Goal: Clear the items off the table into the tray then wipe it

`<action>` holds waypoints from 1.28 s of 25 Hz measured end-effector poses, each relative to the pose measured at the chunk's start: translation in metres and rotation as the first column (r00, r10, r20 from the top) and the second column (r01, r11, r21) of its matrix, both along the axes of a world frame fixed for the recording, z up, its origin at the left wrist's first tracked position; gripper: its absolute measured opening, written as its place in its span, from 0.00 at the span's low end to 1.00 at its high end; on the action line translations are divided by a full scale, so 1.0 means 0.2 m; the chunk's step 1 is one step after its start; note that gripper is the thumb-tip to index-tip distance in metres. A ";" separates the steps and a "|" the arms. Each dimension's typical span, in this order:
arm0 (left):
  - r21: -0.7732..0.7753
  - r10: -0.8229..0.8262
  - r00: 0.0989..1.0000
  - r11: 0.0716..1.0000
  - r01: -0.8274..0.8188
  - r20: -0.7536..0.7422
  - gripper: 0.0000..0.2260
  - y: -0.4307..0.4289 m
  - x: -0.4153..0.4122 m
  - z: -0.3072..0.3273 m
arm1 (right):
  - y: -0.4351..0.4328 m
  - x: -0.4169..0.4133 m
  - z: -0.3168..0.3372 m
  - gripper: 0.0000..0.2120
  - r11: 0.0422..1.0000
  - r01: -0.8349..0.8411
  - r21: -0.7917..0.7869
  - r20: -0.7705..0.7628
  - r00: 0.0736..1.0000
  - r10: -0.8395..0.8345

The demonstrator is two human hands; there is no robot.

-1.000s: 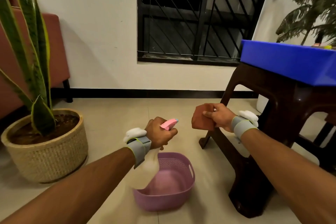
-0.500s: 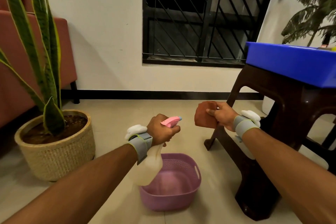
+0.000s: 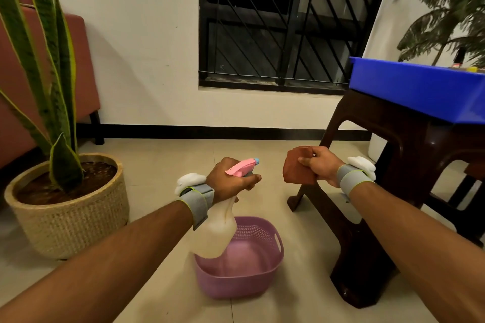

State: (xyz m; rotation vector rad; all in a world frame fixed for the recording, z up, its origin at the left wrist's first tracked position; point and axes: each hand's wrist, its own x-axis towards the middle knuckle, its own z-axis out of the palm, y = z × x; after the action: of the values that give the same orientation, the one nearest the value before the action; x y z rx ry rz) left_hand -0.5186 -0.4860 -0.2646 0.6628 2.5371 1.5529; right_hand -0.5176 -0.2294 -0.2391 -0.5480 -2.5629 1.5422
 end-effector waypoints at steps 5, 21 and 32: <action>-0.019 0.076 0.997 0.997 -0.075 0.034 0.13 0.03 0.00 -0.02 | -0.02 0.00 0.00 0.23 0.999 -0.014 0.043 0.027 1.000 0.012; -0.182 0.298 0.949 0.932 -0.313 -0.107 0.15 -0.05 -0.21 -0.71 | -0.20 -0.15 -0.41 0.15 0.937 -0.258 0.237 0.191 0.958 0.215; -0.488 0.202 0.967 0.867 -0.103 0.155 0.25 -0.15 -0.19 -0.68 | -0.30 -0.04 -0.37 0.19 0.789 -0.364 0.495 0.291 0.925 0.245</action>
State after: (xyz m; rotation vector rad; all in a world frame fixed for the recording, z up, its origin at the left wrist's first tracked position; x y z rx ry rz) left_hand -0.5556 -0.5163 -0.4013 0.2304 2.7027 0.8968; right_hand -0.5254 -0.2896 -0.3138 -0.2386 -3.1926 0.7520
